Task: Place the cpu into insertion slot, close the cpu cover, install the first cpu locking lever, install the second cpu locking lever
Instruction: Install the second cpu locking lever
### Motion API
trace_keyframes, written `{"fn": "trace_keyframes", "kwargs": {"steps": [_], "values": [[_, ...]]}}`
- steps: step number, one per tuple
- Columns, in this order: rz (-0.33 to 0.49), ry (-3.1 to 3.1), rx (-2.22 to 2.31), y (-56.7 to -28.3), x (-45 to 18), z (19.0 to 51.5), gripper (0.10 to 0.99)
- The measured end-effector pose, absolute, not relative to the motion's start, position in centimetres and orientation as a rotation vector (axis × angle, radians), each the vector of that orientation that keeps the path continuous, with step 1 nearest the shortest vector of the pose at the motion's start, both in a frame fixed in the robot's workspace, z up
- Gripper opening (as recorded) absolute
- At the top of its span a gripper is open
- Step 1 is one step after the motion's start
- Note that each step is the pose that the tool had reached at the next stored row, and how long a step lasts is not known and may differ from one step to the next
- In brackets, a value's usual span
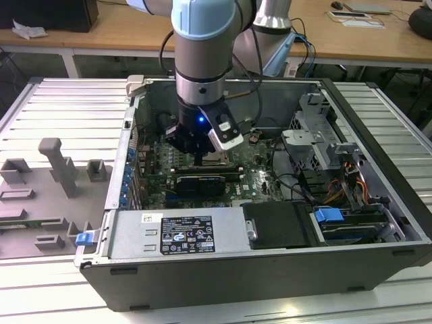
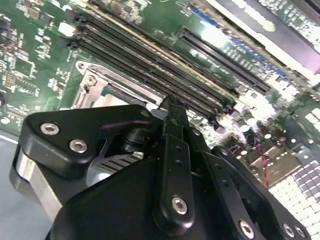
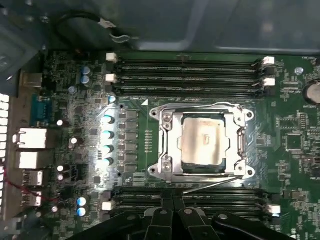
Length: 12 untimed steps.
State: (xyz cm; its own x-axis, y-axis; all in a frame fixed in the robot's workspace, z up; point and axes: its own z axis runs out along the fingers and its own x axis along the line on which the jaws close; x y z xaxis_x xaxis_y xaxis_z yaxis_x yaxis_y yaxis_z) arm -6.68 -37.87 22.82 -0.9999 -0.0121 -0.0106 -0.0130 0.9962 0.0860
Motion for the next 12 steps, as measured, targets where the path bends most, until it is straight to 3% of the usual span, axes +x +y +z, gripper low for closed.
{"fn": "trace_keyframes", "kwargs": {"steps": [12], "values": [[0.172,3.126,-0.038,-38.0,-7.3,21.2,0.106]]}}
